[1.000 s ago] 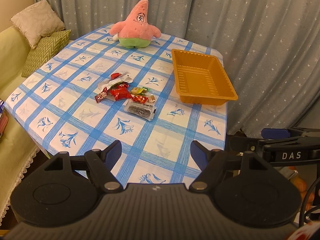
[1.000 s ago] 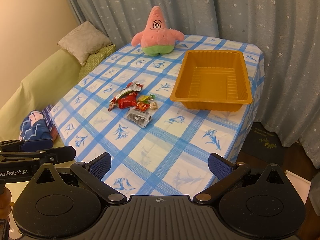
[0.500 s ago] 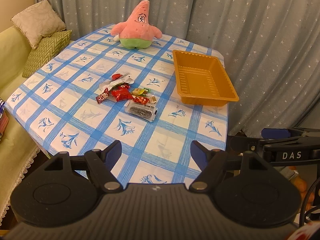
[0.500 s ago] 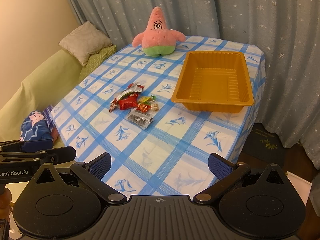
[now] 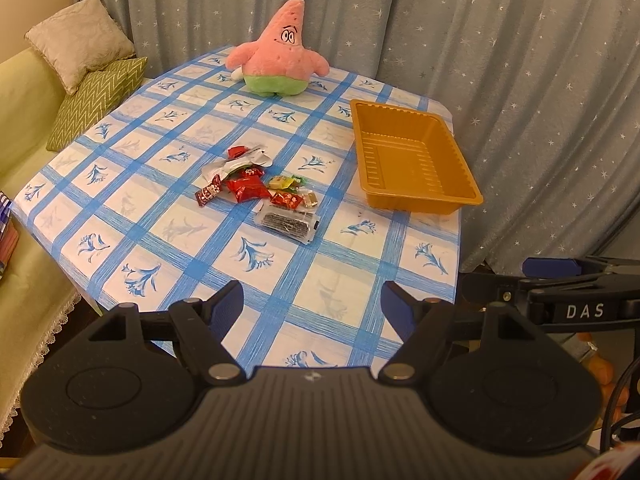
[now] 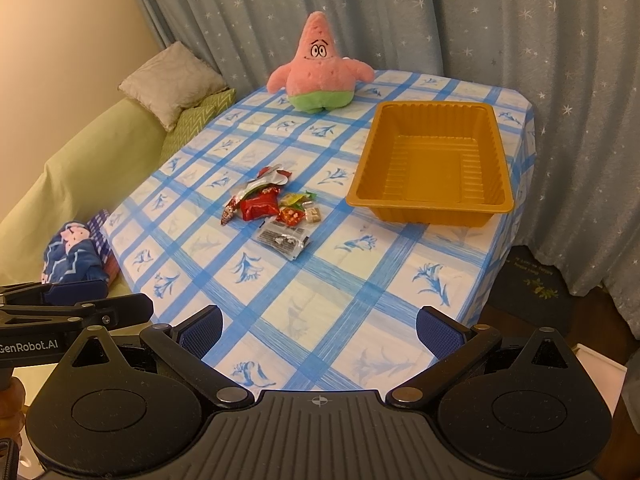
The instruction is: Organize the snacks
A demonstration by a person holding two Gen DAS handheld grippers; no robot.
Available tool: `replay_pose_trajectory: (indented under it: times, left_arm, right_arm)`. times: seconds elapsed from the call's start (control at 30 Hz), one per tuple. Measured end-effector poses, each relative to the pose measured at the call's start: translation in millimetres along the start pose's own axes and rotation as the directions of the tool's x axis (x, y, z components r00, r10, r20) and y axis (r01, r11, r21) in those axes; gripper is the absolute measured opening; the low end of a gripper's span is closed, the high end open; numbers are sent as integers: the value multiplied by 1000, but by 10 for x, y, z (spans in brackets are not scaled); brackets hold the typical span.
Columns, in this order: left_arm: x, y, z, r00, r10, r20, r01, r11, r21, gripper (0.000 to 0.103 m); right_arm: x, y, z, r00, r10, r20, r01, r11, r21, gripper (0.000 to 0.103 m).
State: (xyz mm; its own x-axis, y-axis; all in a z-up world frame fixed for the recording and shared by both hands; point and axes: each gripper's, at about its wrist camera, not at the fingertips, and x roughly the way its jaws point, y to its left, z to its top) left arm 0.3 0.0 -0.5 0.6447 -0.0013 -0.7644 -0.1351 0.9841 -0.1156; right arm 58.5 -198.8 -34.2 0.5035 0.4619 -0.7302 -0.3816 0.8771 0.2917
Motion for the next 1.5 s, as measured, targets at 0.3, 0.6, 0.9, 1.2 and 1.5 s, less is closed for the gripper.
replay_pose_trajectory:
  times: [0.3,0.6,0.9,1.2,1.5]
  left_arm:
    - [3,0,-1,1000,0,-2,0,1000,0,74]
    - [146,230,69,1000,10,-15,-10,1000,-5,74]
    - [270,399,158,1000,20,-24,-21,1000,-15,74]
    - [534,734,307,998,52,-35,-53,998,-33,74]
    - [883,1066,441,997,62,-46,-64,997,-42,74]
  right_arm:
    - [0,-71,58,1000,2,-2,-2,1000,2,103]
    - [204,75,88,1000,8,-13,-8,1000,14,103]
    - [327,30,189,999,35,-12,-35,999,19,103]
    - [619,38,304,996,83,40,-83,996,-18,103]
    - [1008,17,394,988,132,85,-128,990,-51,103]
